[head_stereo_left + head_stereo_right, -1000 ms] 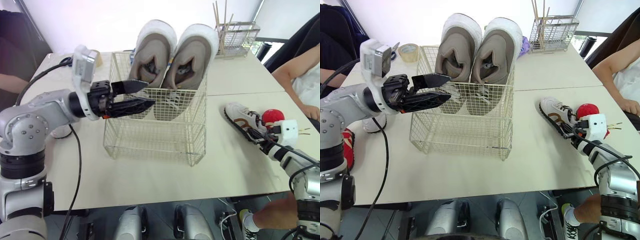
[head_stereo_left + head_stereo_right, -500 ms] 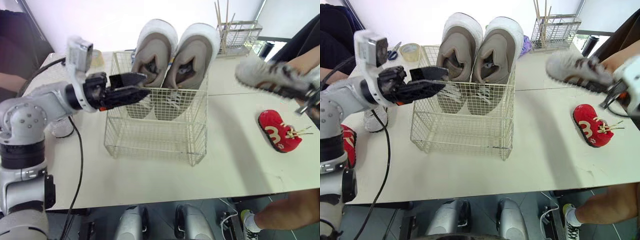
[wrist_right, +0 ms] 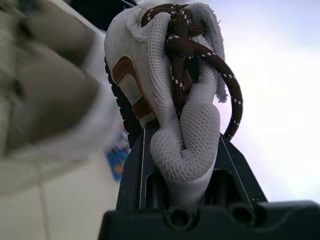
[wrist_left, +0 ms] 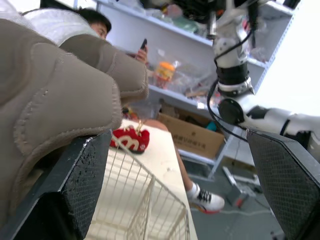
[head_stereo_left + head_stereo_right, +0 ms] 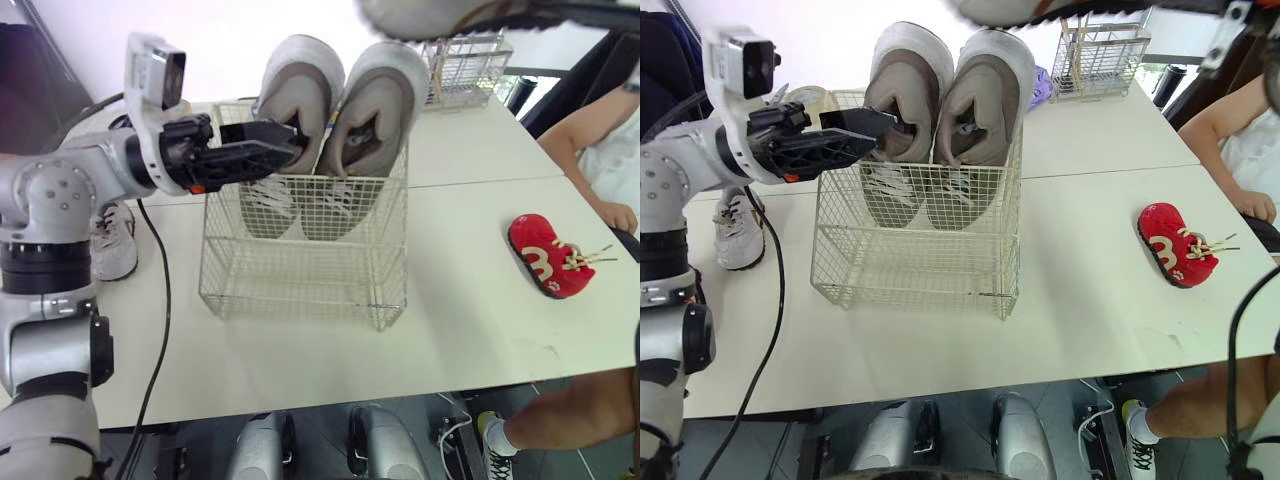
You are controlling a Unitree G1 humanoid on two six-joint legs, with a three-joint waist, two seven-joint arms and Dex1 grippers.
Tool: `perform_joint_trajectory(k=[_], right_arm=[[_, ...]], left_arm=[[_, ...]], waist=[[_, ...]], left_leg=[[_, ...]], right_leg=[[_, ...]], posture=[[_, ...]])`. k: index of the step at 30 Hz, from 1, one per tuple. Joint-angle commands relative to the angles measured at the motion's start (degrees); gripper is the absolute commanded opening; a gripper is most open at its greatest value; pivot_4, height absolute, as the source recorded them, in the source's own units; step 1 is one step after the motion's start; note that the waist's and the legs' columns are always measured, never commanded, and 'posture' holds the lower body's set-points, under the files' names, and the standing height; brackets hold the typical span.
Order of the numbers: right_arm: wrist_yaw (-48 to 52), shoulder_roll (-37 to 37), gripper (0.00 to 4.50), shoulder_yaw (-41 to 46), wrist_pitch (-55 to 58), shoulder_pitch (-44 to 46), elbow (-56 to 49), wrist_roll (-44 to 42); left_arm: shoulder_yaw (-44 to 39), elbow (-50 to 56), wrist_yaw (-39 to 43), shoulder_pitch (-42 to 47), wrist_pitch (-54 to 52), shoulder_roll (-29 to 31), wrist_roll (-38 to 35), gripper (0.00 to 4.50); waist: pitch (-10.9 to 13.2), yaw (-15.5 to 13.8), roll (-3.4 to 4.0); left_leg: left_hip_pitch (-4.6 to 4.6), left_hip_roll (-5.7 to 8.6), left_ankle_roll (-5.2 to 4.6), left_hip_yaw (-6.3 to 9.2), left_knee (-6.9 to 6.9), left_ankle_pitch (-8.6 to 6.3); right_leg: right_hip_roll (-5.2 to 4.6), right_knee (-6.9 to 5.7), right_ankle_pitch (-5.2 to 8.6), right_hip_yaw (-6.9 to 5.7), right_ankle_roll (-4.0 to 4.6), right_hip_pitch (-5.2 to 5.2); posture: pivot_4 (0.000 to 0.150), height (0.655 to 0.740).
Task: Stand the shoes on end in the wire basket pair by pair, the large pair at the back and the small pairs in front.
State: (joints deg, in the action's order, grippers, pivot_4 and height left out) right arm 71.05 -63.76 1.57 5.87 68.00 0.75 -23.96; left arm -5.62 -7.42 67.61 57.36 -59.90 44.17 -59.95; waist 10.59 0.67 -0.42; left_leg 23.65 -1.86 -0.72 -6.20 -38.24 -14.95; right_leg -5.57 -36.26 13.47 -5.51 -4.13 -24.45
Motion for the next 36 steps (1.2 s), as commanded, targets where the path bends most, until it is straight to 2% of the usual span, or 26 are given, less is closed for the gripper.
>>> perform_joint_trajectory(k=[1, 7, 14, 18, 21, 32, 35, 36], right_arm=[[6.6, 2.5, 0.28, -2.0, -0.3, 3.5, -2.0, -2.1], [17.2, 8.9, 0.28, -6.3, -11.5, 6.2, 3.4, 1.5], [21.4, 15.0, 0.28, -8.2, -17.8, 7.5, 4.6, 2.3], [21.5, 17.3, 0.28, -9.7, -19.6, 8.9, 3.9, 2.8], [21.3, 18.9, 0.28, -10.3, -20.0, 9.7, 3.3, 3.4], [21.1, 20.2, 0.28, -10.8, -19.3, 8.5, 1.4, 4.2], [20.9, 20.3, 0.28, -10.8, -18.9, 8.2, 0.8, 4.2], [20.8, 20.2, 0.28, -10.7, -18.9, 8.1, 0.7, 4.1]], left_arm=[[0.7, -3.4, 5.7, 5.2, -0.9, 2.7, 2.3, 4.5], [6.6, -9.9, 16.6, 12.5, -5.5, 5.6, 6.1, 4.5], [14.1, -10.2, 24.3, 14.6, -6.5, 6.6, 11.8, 4.5], [16.9, -7.8, 24.9, 15.0, -7.0, 6.5, 11.0, 4.5], [17.7, -6.1, 24.9, 14.5, -8.0, 5.7, 10.0, 4.5], [17.7, -2.5, 24.9, 12.6, -9.7, 2.8, 9.7, 4.5], [17.8, -1.6, 24.9, 11.5, -9.4, 2.4, 10.4, 3.71], [17.6, -1.4, 24.8, 11.4, -9.7, 2.2, 10.5, 3.28]], waist=[[0.0, -0.1, -0.03], [0.1, 0.0, -0.15], [0.2, 0.1, -0.15], [0.2, 0.1, -0.12], [0.2, 0.1, -0.12], [0.2, 0.1, -0.12], [0.2, 0.1, -0.12], [0.2, 0.1, -0.11]], left_leg=[[0.01, 0.01, 0.0, 0.0, 0.0, 0.0], [0.17, 0.04, -0.06, -0.03, -0.11, -0.03], [0.21, 0.03, -0.01, -0.03, -0.12, 0.0], [0.31, 0.01, 0.0, -0.04, -0.23, 0.0], [0.8, -0.03, 0.0, 0.04, -0.65, 0.0], [0.83, -0.01, -0.03, 0.07, -0.91, -0.01], [0.83, -0.01, -0.03, 0.06, -0.9, -0.01], [0.82, -0.01, -0.03, 0.06, -0.9, -0.01]], right_leg=[[0.0, 0.0, 0.0, -0.01, 0.0, 0.0], [-0.01, 0.0, -0.02, -0.02, -0.04, -0.09], [-0.01, -0.26, -0.02, -0.01, -0.05, -0.25], [-0.03, -0.58, -0.01, 0.04, -0.04, -0.46], [-0.03, -0.94, 0.0, 0.03, -0.05, -0.88], [-0.06, -1.01, -0.02, 0.04, -0.03, -0.82], [-0.05, -1.03, -0.02, 0.03, -0.04, -0.82], [-0.05, -1.03, -0.02, 0.03, -0.04, -0.82]], posture=[[0.15, 0.74], [0.15, 0.74], [0.15, 0.74], [0.15, 0.74], [0.15, 0.74], [0.15, 0.74], [0.15, 0.74], [0.15, 0.74]])
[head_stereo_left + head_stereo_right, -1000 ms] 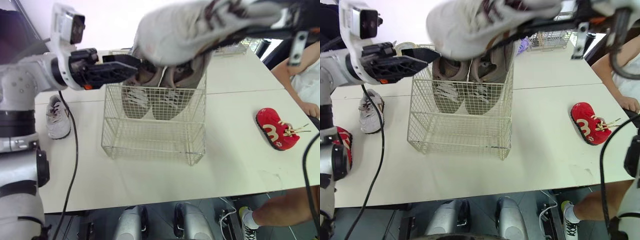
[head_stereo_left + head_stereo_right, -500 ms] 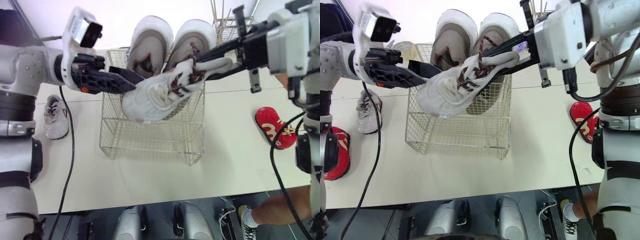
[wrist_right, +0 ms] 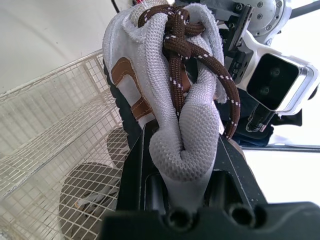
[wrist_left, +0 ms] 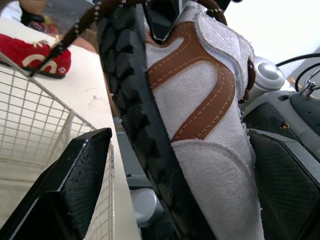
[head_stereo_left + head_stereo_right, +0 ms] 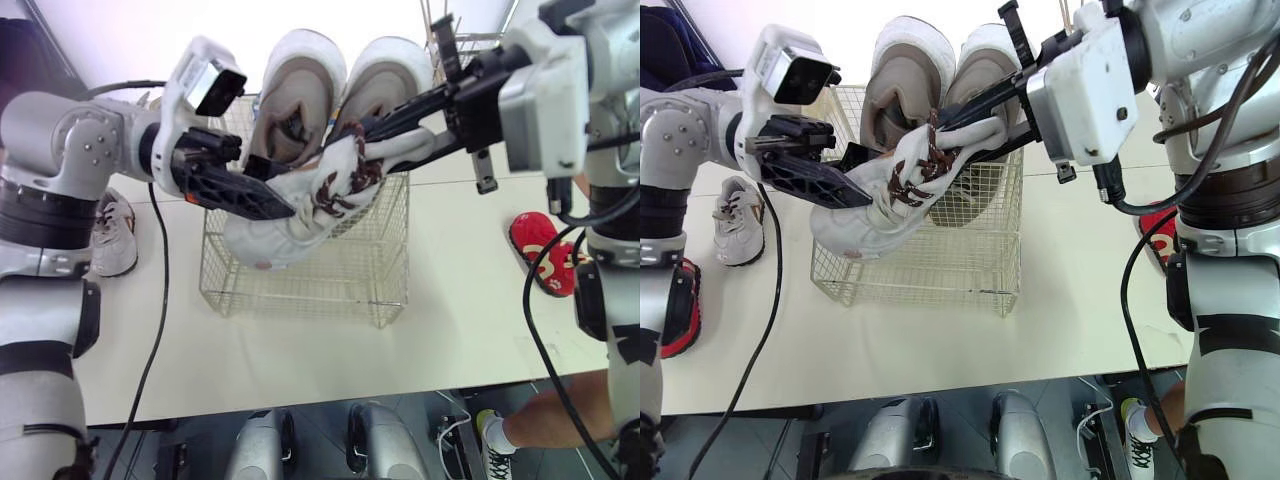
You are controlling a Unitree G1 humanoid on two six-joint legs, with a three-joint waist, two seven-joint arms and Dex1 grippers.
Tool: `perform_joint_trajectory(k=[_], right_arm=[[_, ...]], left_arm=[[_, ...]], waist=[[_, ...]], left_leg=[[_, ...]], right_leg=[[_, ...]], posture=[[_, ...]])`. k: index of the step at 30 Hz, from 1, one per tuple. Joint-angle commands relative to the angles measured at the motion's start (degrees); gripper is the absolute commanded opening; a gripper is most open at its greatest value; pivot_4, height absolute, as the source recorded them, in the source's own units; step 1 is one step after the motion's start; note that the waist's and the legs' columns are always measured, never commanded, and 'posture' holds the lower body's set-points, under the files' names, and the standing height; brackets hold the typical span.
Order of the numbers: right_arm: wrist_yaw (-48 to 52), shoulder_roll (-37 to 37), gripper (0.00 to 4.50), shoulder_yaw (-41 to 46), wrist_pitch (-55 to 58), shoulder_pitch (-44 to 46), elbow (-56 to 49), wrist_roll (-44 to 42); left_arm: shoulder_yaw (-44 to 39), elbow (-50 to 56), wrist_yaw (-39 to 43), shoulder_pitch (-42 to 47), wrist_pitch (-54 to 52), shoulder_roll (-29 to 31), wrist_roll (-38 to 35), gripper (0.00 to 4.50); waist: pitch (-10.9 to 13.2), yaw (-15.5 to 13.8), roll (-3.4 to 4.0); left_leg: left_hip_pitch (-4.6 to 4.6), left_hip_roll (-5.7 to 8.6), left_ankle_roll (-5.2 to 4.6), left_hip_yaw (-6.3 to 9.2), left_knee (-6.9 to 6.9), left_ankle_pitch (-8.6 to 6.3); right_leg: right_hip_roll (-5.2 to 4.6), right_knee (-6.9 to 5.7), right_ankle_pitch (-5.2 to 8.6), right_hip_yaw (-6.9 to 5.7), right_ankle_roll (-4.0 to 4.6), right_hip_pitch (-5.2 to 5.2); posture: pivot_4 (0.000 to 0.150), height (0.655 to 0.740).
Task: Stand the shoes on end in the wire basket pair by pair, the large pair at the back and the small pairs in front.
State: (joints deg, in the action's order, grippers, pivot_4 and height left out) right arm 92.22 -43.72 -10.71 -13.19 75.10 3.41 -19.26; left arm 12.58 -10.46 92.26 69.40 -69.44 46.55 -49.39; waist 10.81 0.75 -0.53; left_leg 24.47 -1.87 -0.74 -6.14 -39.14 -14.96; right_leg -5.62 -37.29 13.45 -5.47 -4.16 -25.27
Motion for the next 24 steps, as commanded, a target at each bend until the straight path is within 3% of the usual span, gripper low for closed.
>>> perform_joint_trajectory(k=[1, 5, 8, 10, 13, 18, 19, 24], right_arm=[[-0.4, 0.2, 0.28, 1.6, 0.3, 1.0, -2.1, -0.6], [-0.8, 0.2, 0.28, 1.8, 0.8, 0.8, -2.7, -0.4], [-0.9, 0.0, 0.28, 1.8, 1.7, 0.7, -3.1, -0.3], [-0.6, -0.5, 0.28, 1.7, 2.6, 0.7, -3.3, -0.1], [-0.1, -1.9, 1.56, 1.7, 5.2, 0.8, -3.6, 0.1], [0.2, -7.1, 4.16, 3.3, 15.1, 0.1, -6.4, -2.1], [0.2, -8.9, 4.42, 3.8, 18.5, -0.2, -7.5, -3.2], [-1.3, -19.9, 4.42, 9.0, 44.9, -0.6, -11.6, -13.6]], left_arm=[[-0.8, 1.7, 0.2, -0.8, -0.4, -0.4, -0.1, 2.76], [-1.8, 2.0, -0.2, -1.3, -1.2, -1.1, -0.5, 1.09], [-2.9, 1.9, -1.0, -1.7, -2.2, -1.6, -1.2, 0.38], [-3.8, 2.0, -1.5, -2.2, -2.9, -1.9, -1.8, 0.38], [-5.2, 2.8, -2.7, -3.1, -3.8, -2.4, -2.3, 0.38], [-9.0, 4.9, -6.6, -5.3, -6.2, -3.9, -4.7, 0.38], [-10.0, 5.4, -7.6, -5.8, -6.7, -4.3, -5.4, 0.38], [-15.3, 8.1, -13.1, -8.6, -7.4, -6.2, -8.6, 0.38]], waist=[[0.0, 0.0, 0.01], [0.0, -0.1, 0.01], [0.0, -0.1, 0.01], [0.0, -0.1, 0.01], [0.0, 0.0, 0.01], [0.0, -0.2, -0.01], [0.0, -0.2, -0.01], [0.0, -0.2, 0.0]], left_leg=[[0.0, 0.0, 0.0, 0.0, 0.0, 0.0], [0.0, 0.0, 0.0, 0.0, -0.02, 0.0], [0.0, 0.01, 0.0, 0.01, -0.02, 0.0], [0.0, 0.0, 0.0, 0.01, -0.02, 0.0], [0.0, 0.0, 0.0, 0.01, -0.02, 0.0], [0.02, 0.01, -0.01, 0.02, -0.03, -0.01], [0.02, 0.01, -0.02, 0.02, -0.04, -0.01], [0.01, 0.0, -0.02, 0.05, -0.03, -0.01]], right_leg=[[0.0, -0.01, 0.0, 0.0, 0.0, 0.0], [0.0, -0.02, 0.0, 0.0, 0.0, 0.01], [-0.01, -0.02, 0.0, 0.0, 0.0, 0.01], [0.0, -0.02, 0.0, 0.0, 0.0, 0.0], [-0.01, -0.03, 0.0, 0.0, 0.0, 0.0], [-0.03, -0.01, 0.0, 0.01, 0.0, 0.01], [-0.04, 0.0, 0.0, 0.01, 0.0, 0.02], [-0.05, -0.01, 0.0, 0.0, 0.01, 0.02]], posture=[[0.15, 0.74], [0.15, 0.74], [0.15, 0.74], [0.15, 0.74], [0.15, 0.74], [0.15, 0.74], [0.15, 0.74], [0.15, 0.74]])
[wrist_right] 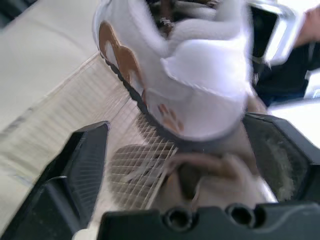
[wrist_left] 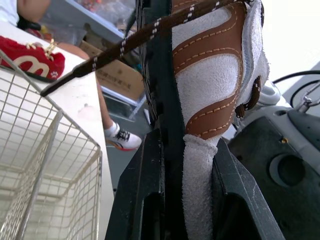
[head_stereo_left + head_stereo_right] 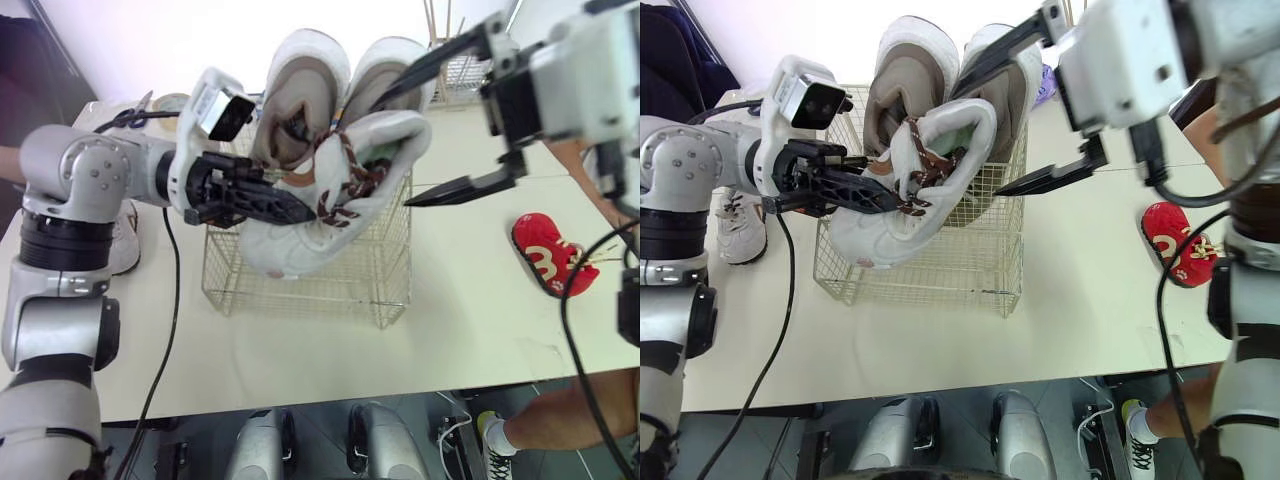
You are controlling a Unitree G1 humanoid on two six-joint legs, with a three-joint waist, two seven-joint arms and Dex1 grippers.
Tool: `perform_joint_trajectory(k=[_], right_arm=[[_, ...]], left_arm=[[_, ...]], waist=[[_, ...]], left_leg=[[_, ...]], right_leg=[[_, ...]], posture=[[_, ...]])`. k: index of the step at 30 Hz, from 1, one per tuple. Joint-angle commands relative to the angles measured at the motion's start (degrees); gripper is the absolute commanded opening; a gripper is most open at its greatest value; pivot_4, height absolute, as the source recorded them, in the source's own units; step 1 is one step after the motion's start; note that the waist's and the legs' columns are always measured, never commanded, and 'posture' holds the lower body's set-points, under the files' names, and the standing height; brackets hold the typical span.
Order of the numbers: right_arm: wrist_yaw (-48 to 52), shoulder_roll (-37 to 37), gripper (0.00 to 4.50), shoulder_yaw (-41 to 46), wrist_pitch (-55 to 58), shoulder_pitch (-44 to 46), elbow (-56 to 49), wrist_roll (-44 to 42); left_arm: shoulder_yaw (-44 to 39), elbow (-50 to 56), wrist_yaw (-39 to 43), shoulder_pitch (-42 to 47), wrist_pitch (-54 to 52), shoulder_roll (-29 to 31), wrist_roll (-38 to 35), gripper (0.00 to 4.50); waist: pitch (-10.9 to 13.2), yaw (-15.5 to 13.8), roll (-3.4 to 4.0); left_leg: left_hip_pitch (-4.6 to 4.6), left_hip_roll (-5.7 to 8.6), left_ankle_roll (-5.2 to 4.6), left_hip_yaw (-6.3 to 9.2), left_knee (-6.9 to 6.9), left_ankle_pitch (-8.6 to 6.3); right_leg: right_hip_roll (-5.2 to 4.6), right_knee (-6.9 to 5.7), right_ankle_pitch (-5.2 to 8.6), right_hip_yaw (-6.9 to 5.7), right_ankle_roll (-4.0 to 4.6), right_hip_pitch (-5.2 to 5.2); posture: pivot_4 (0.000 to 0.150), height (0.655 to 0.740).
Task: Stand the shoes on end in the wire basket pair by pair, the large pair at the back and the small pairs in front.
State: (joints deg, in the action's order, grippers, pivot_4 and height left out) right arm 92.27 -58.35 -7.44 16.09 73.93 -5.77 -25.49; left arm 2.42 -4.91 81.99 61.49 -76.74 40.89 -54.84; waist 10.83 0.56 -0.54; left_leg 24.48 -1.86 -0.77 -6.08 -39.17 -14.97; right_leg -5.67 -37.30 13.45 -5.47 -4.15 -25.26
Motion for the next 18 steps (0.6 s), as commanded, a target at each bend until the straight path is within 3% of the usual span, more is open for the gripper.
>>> perform_joint_trajectory(k=[1, 6, 10, 13, 18], right_arm=[[-2.9, -6.7, 4.42, 7.2, 21.3, 0.7, -2.4, -9.9], [-13.4, -11.6, 4.42, 17.7, 43.7, -5.7, -2.1, -19.1], [-35.1, 2.0, 4.42, 36.8, 65.7, -9.8, 0.8, -25.1], [-45.6, 12.0, 4.42, 47.9, 75.6, -10.4, -0.4, -29.1], [-60.5, 20.9, 4.42, 50.4, 76.4, -17.4, -6.5, -49.2]], left_arm=[[-6.4, 3.5, -4.1, -1.4, 0.2, -1.1, -3.8, 0.38], [-12.1, 7.5, -11.7, -4.8, 4.0, -5.8, -6.0, 0.38], [-14.2, 9.7, -17.2, -7.1, 7.4, -10.2, -7.1, 0.38], [-13.8, 10.7, -18.6, -8.3, 8.6, -11.3, -7.0, 0.38], [-12.2, 9.4, -19.3, -8.5, 10.8, -12.5, -6.3, 0.38]], waist=[[0.0, 0.0, 0.0], [0.0, -0.1, -0.05], [-0.1, 0.0, -0.1], [-0.1, -0.1, -0.07], [-0.1, -0.5, -0.04]], left_leg=[[0.0, 0.0, 0.0, 0.01, 0.0, 0.0], [-0.04, 0.0, -0.07, 0.08, 0.0, -0.04], [-0.11, 0.05, -0.1, 0.04, -0.04, -0.06], [-0.19, 0.04, -0.05, 0.08, -0.04, -0.03], [-0.09, 0.05, -0.03, 0.1, 0.05, -0.01]], right_leg=[[-0.01, 0.0, 0.0, 0.0, 0.0, 0.0], [-0.07, 0.07, -0.01, -0.02, 0.04, 0.11], [-0.2, 0.1, -0.04, -0.02, 0.06, 0.22], [-0.2, 0.06, -0.07, -0.03, 0.08, 0.32], [-0.14, 0.06, -0.06, -0.11, 0.07, 0.22]], posture=[[0.15, 0.74], [0.15, 0.74], [0.15, 0.74], [0.15, 0.74], [0.15, 0.74]])
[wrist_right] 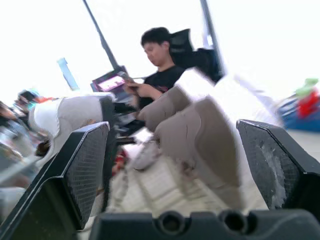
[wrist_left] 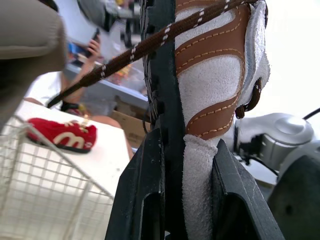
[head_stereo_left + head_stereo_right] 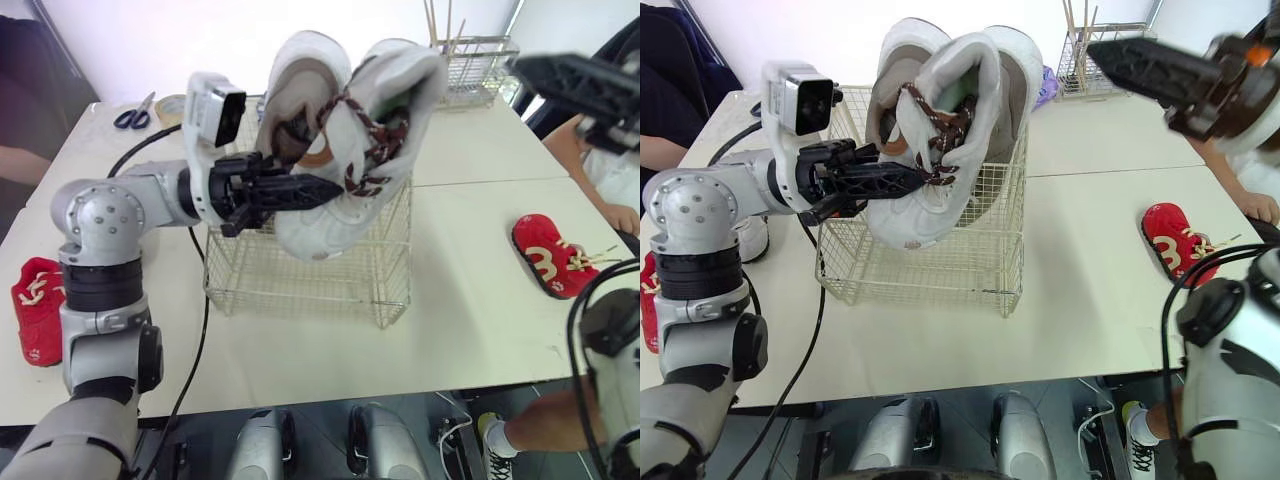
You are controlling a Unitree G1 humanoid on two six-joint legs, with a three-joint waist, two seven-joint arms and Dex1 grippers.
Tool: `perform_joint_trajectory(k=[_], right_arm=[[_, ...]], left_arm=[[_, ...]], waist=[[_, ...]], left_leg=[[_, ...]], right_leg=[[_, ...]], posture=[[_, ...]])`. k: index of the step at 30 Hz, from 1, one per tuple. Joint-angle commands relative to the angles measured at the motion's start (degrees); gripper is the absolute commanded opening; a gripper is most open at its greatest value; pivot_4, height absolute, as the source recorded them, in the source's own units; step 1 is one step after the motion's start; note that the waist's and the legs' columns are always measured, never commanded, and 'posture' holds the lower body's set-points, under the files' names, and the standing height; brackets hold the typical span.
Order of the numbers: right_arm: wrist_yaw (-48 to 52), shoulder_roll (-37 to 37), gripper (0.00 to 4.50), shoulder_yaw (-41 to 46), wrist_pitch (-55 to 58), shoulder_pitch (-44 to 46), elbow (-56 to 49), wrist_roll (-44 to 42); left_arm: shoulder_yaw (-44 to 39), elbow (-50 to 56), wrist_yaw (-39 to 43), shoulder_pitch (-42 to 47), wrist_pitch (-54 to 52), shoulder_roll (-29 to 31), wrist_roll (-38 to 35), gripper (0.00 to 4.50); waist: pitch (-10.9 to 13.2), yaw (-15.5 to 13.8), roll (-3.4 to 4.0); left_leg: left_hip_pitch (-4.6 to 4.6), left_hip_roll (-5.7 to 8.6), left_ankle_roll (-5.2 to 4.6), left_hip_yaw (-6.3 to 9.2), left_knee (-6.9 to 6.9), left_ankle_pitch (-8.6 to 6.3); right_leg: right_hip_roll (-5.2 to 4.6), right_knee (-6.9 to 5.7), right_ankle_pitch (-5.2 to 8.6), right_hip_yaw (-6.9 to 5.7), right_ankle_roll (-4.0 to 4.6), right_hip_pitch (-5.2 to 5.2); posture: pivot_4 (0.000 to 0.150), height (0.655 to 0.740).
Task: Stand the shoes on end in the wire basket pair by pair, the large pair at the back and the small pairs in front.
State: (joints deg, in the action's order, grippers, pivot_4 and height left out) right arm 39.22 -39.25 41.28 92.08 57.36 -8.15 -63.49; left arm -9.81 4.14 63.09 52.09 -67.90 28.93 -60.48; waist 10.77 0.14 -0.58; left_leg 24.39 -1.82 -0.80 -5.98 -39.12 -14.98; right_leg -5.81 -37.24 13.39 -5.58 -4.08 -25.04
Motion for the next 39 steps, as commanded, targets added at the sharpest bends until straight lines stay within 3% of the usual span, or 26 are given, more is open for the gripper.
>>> perform_joint_trajectory(k=[1, 5, 9, 15, 25, 33, 35, 39], right_arm=[[-11.3, 3.1, 4.42, 0.7, -0.7, -2.0, -4.2, -16.9], [-25.0, 1.8, 4.42, -7.9, -12.3, -8.7, -6.7, -37.4], [-33.6, 0.3, 4.42, -15.8, -23.7, -12.2, -9.3, -48.5], [-35.1, 1.7, 4.42, -21.9, -31.9, -12.7, -10.7, -49.5], [-33.3, 2.5, 4.42, -27.2, -35.7, -12.6, -10.9, -49.5], [-32.4, 1.6, 1.02, -27.4, -36.3, -12.9, -11.1, -49.5], [-32.3, 1.1, 0.72, -27.4, -36.4, -12.6, -11.0, -49.5], [-32.8, -0.7, 0.71, -27.7, -36.4, -11.3, -10.6, -49.5]], left_arm=[[-0.1, 0.0, -1.0, 1.0, 1.8, -1.1, -1.1, 0.38], [0.0, -0.3, -1.8, 1.0, 1.6, -2.1, -1.8, 0.38], [0.1, 0.0, -2.7, 1.0, 1.2, -2.9, -2.5, 0.38], [0.4, 1.4, -4.8, 0.4, -0.2, -3.9, -4.1, 0.38], [0.0, 2.6, -8.6, -0.7, -0.3, -4.6, -6.3, 0.38], [-0.1, 2.8, -11.2, -0.9, 0.0, -4.5, -8.7, 0.38], [0.1, 3.0, -11.6, -1.0, 0.1, -4.4, -9.2, 0.38], [0.8, 4.1, -11.5, -1.6, 0.7, -3.3, -8.5, 0.38]], waist=[[0.0, -0.1, 0.0], [0.0, -0.4, -0.01], [0.0, -0.4, -0.01], [0.0, -0.5, -0.02], [0.0, -0.7, -0.02], [0.0, -0.7, -0.02], [0.0, -0.7, -0.02], [0.0, -0.7, -0.02]], left_leg=[[0.0, 0.01, -0.01, -0.01, -0.01, 0.0], [-0.04, 0.02, -0.06, -0.01, -0.05, -0.02], [-0.04, 0.03, -0.11, -0.02, -0.06, -0.05], [-0.04, 0.0, -0.39, 0.0, -0.06, -0.21], [-0.03, -0.01, -0.43, 0.0, -0.07, -0.24], [-0.03, -0.01, -0.44, 0.0, -0.07, -0.25], [-0.03, -0.02, -0.45, 0.01, -0.07, -0.25], [-0.03, -0.01, -0.46, 0.0, -0.07, -0.26]], right_leg=[[0.0, 0.01, 0.0, 0.0, 0.0, 0.01], [0.0, 0.03, -0.01, -0.01, -0.02, 0.09], [0.02, 0.04, -0.01, 0.0, -0.03, 0.09], [0.09, 0.06, -0.01, -0.01, -0.04, 0.09], [0.09, 0.08, -0.01, -0.01, -0.04, 0.09], [0.09, 0.09, -0.01, -0.01, -0.04, 0.09], [0.1, 0.1, -0.01, -0.01, -0.04, 0.09], [0.1, 0.11, -0.01, -0.01, -0.04, 0.09]], posture=[[0.15, 0.74], [0.15, 0.74], [0.15, 0.74], [0.15, 0.74], [0.15, 0.74], [0.15, 0.74], [0.15, 0.74], [0.15, 0.74]])
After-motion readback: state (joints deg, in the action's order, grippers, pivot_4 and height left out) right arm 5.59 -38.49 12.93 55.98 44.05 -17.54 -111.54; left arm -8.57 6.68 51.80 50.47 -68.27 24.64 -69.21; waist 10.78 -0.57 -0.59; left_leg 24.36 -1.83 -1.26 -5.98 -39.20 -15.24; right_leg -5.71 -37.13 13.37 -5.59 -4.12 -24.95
